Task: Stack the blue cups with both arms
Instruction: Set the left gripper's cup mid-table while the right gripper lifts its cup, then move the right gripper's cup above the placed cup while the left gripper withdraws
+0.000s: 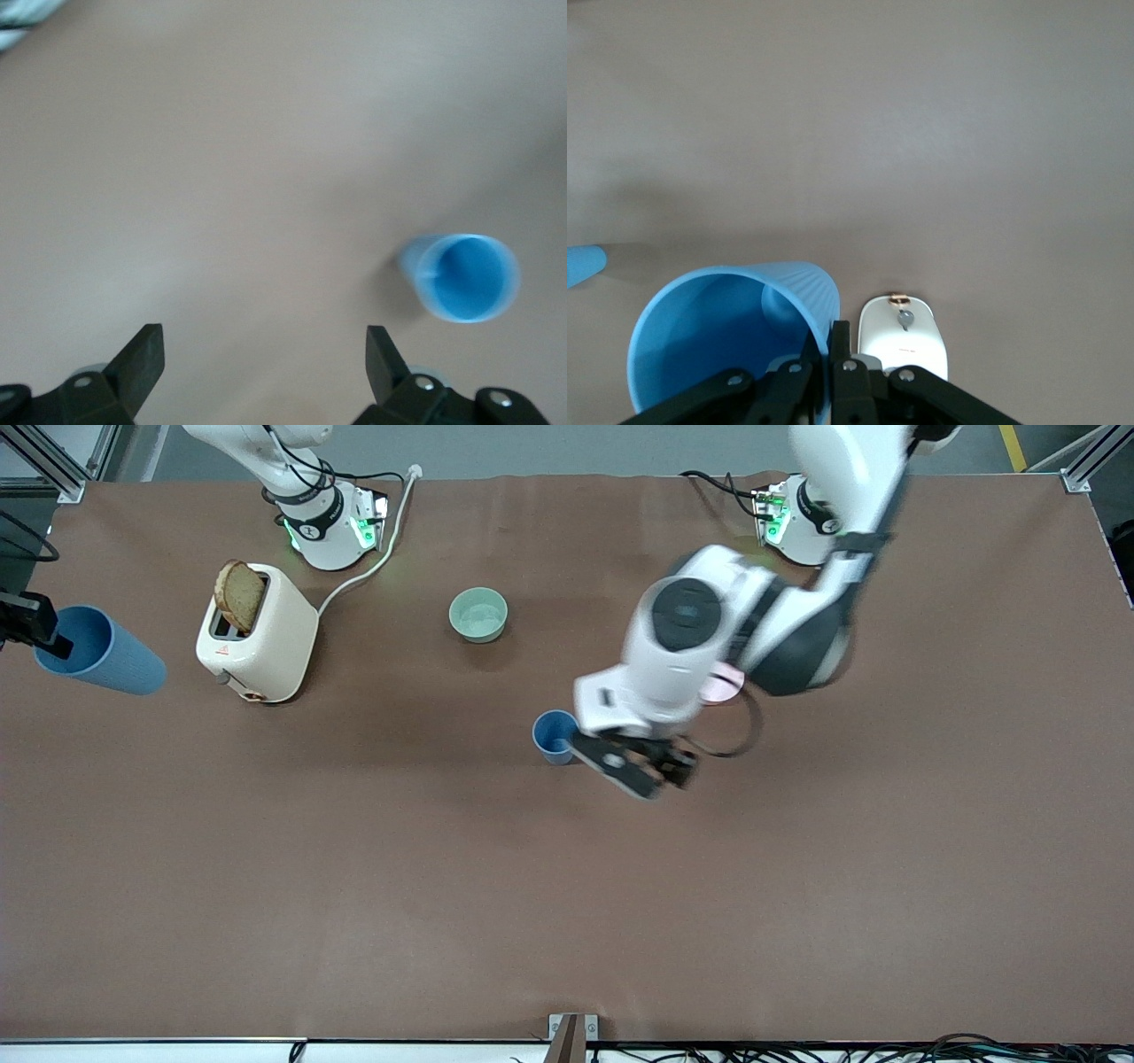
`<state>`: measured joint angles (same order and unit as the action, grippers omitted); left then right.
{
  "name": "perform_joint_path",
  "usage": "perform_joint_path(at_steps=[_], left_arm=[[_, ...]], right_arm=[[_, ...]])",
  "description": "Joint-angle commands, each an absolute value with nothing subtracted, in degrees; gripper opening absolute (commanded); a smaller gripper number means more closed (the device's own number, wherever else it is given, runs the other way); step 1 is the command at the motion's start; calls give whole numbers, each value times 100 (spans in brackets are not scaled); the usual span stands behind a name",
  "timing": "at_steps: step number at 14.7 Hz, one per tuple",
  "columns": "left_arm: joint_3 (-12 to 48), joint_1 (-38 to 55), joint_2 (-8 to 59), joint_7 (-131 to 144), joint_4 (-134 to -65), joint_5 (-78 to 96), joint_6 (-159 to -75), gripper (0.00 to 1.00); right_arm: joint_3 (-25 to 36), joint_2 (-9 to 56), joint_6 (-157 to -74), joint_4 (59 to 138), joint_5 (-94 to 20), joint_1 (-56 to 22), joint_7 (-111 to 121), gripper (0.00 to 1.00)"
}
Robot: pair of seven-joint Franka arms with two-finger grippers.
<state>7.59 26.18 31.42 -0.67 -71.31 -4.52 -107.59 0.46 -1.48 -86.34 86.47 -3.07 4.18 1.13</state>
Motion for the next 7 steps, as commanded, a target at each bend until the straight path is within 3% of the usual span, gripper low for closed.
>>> perform_joint_path(at_steps=[1,7], left_arm=[[852,1848,2962,-36,-7286,-431,-10574,100],[835,827,2681,412,-7277,-448,-9582,100]], right_arm=[[-411,-114,-8972,8770,-299,449,-349,0],[-1948,342,-9974,9053,-325,431,-2070,0]])
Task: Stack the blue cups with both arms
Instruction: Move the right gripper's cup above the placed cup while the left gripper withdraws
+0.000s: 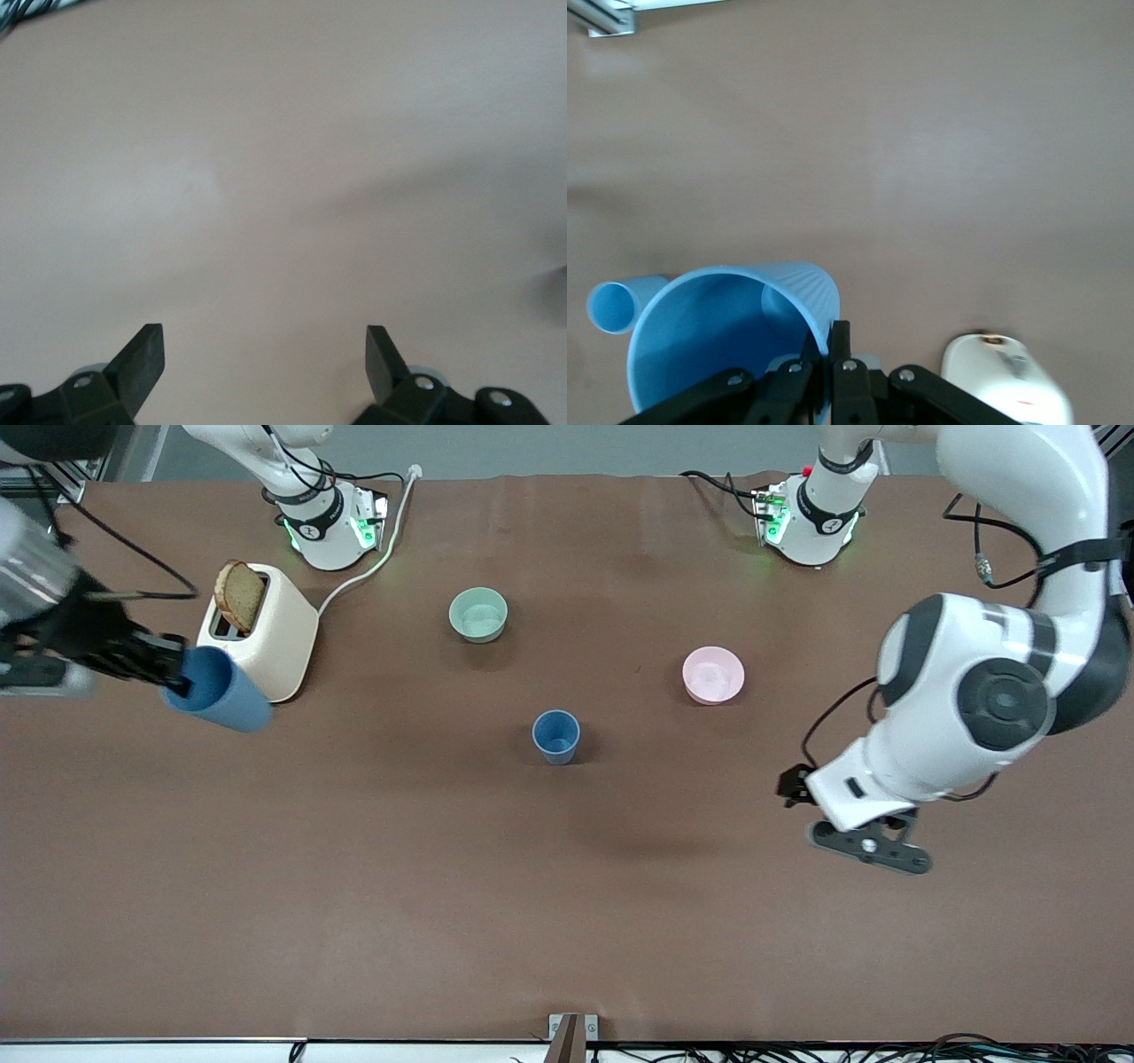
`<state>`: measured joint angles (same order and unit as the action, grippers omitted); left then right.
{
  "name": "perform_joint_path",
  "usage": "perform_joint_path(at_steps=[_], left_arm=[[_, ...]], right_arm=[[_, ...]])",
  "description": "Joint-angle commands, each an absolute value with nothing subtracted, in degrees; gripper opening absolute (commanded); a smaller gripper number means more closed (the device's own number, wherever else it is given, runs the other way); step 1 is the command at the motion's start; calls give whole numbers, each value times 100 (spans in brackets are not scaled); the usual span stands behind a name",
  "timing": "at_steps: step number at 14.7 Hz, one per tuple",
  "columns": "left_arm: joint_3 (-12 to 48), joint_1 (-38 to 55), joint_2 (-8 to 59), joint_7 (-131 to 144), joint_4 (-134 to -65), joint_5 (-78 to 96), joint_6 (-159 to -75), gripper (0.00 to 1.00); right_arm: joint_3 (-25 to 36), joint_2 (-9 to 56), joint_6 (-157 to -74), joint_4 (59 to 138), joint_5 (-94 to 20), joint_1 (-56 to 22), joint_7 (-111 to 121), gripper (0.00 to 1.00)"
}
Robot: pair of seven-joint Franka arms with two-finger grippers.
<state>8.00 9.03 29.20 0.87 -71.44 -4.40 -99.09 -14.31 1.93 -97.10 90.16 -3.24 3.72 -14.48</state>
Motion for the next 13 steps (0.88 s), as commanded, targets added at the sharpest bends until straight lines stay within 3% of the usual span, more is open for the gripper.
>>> perform_joint_path(at_steps=[1,4,6,13], left_arm=[[713,826,2515,692,-7277,-483,-9502,100],[-42,1054,2189,1222,-7392,-422,-9492,100],[-123,854,1987,1195,-7400,-431,-9492,100],[-97,-44,1222,422,-7532,-72,-9255,100]], right_arm=[[-2238,525,-10245,9053,-325,413,-2474,0],[-3091,1131,-11072,9061,-220,326,-3565,0],[-3418,1545,-11521,9105,-97,220,-4015,0],[-3472,2390,-12171,9385,649,-650,-4780,0]])
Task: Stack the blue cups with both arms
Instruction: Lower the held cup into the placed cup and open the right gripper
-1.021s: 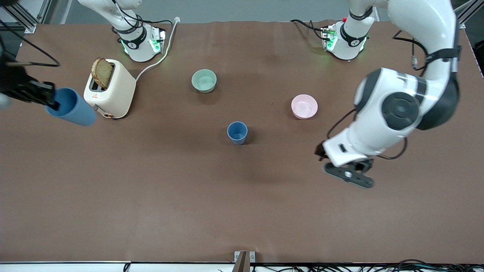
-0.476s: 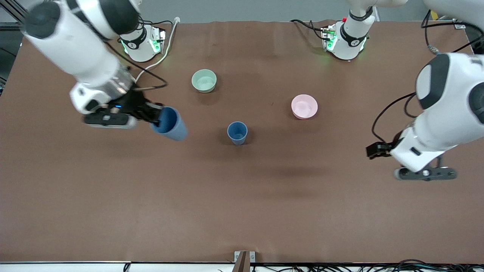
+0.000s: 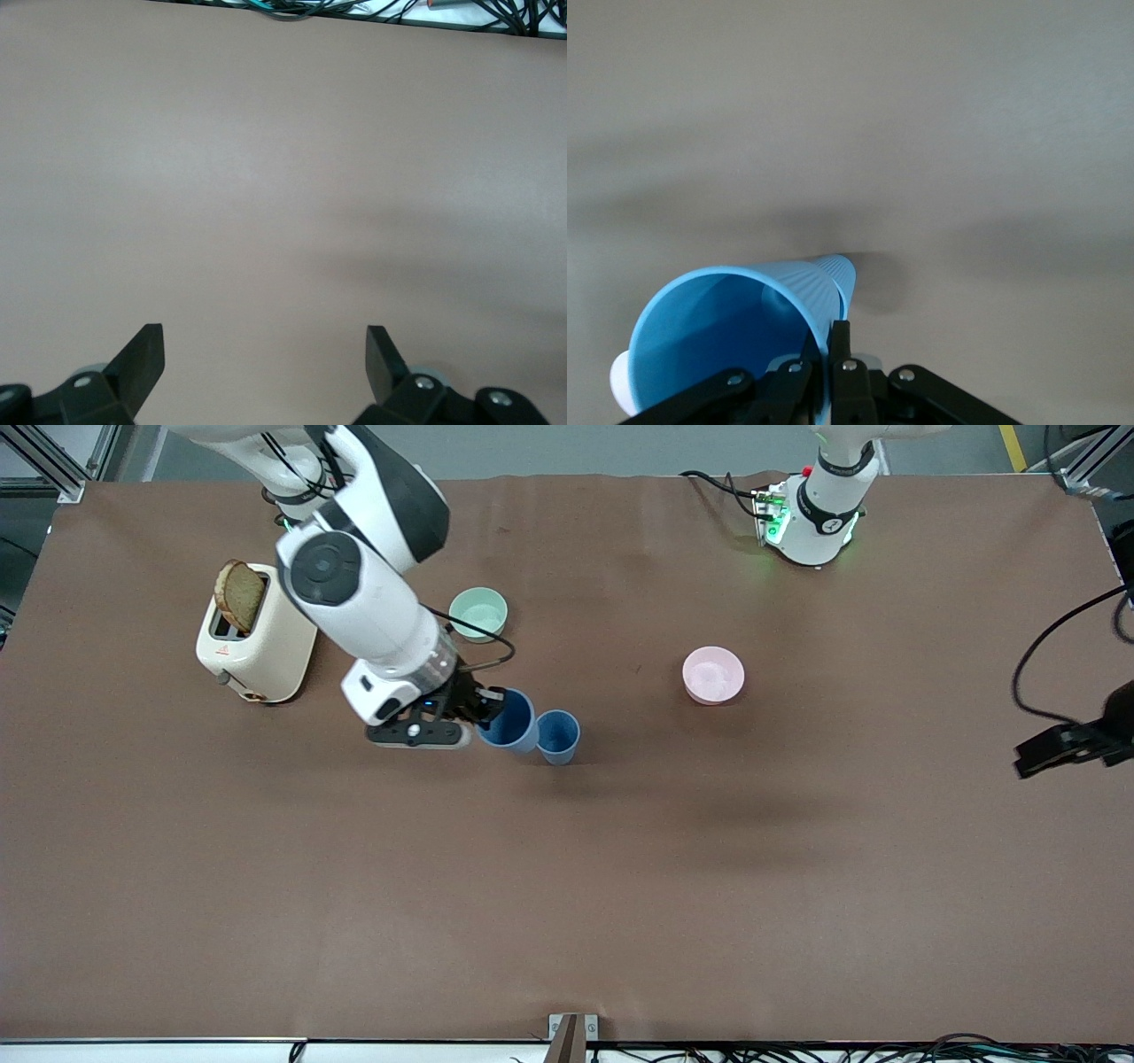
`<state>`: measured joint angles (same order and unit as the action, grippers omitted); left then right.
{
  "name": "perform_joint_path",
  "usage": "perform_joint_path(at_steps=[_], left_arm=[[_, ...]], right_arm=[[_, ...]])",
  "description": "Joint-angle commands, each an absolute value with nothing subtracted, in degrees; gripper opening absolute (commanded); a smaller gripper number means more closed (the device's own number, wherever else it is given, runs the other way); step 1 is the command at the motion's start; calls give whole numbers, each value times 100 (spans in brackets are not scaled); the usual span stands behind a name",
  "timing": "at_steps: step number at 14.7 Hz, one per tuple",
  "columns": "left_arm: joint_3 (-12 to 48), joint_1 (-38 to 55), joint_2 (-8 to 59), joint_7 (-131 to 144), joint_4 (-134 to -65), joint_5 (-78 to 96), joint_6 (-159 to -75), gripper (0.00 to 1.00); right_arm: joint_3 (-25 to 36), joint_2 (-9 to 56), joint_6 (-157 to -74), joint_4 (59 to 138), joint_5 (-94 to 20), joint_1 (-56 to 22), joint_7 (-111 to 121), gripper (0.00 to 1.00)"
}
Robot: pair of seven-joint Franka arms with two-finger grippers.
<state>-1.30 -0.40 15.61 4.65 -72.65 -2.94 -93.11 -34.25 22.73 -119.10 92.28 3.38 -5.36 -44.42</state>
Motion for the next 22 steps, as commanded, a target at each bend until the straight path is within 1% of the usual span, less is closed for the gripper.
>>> perform_joint_path(at_steps=[1,3,6,11,15,17,18,19,20,21,22], left_arm=[[-114,-44,1117,431,-7550,78,-9255,100],[-114,-53,1064,431,-7655,210,-9264,100],[-114,70,1011,519,-7725,211,-9281,100],[-79,9,950,510,-7866,220,-9308,100],[-79,9,599,501,-8453,211,-9702,100],[-79,9,545,484,-8534,211,-9686,100],[-88,0,554,440,-8525,211,-9686,100],[-97,-26,554,422,-8525,220,-9686,100],[-88,-44,562,413,-8517,211,-9668,100],[-79,-27,554,422,-8508,167,-9659,100],[-79,-35,554,500,-8456,158,-9659,100]], right_arm=[[-3472,2391,-12390,9596,772,-737,-5051,0],[-3472,2399,-12612,9895,1045,-817,-5317,0],[-3472,2513,-12647,9923,1098,-922,-5326,0],[-3472,2654,-12762,9932,1195,-940,-5335,1],[-3472,2777,-12867,9932,1326,-984,-5344,1],[-3472,2795,-12867,9932,1424,-984,-5335,4],[-3472,2795,-12867,9932,1441,-984,-5335,12],[-3472,2795,-12858,9932,1441,-984,-5335,28],[-3472,2795,-12858,9932,1441,-984,-5344,60],[-3472,2795,-12850,9923,1441,-976,-5379,85],[-3472,2786,-12841,9888,1441,-958,-5518,99]])
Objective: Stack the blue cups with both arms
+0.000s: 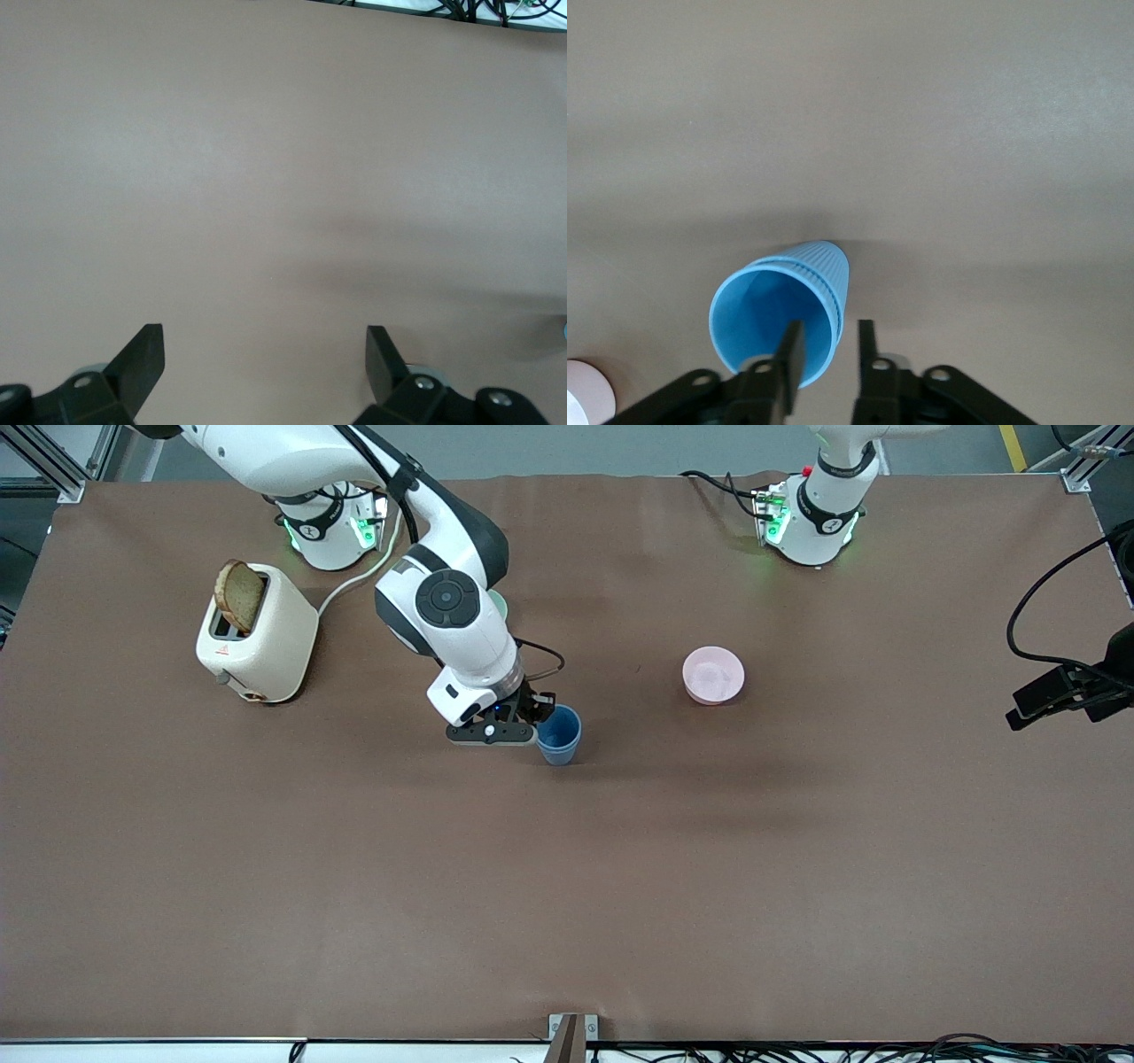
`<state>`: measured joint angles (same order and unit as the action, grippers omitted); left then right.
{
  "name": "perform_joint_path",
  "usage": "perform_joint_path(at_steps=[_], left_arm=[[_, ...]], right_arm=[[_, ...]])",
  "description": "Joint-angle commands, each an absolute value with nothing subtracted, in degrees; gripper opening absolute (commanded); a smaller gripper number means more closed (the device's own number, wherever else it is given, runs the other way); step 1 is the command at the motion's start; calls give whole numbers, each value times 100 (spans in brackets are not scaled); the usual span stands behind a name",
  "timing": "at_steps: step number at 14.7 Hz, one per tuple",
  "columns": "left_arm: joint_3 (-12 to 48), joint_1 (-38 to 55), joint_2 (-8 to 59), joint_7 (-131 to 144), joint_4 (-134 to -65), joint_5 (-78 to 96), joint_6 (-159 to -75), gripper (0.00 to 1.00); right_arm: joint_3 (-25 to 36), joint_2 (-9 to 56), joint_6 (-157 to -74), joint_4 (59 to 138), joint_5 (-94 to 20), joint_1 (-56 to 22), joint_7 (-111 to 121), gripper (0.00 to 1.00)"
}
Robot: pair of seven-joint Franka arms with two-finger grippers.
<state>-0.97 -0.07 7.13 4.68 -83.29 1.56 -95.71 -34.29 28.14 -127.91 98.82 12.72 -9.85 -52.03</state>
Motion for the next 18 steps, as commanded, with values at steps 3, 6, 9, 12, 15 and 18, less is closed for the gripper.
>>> perform_joint_path(at_steps=[3,6,9,12,15,18], left_arm=[[-62,-9,554,448,-8367,141,-9642,100],[52,0,571,413,-8385,114,-9572,100],[53,0,571,352,-8367,114,-9388,100],[61,-17,571,325,-8350,114,-9378,100],[44,-17,562,352,-8341,71,-9299,100],[35,-44,562,255,-8350,-88,-9220,100]], right_arm=[[-3480,2472,-12771,9879,1433,-766,-5546,100],[-3463,1664,-12087,9870,1433,-318,-5327,100],[-3131,1021,-11455,9800,1310,79,-4284,100],[-2131,590,-11058,9686,662,44,-3125,100],[-1084,142,-10523,9686,431,35,-1639,100],[-310,-149,-10083,9694,431,35,-715,100]])
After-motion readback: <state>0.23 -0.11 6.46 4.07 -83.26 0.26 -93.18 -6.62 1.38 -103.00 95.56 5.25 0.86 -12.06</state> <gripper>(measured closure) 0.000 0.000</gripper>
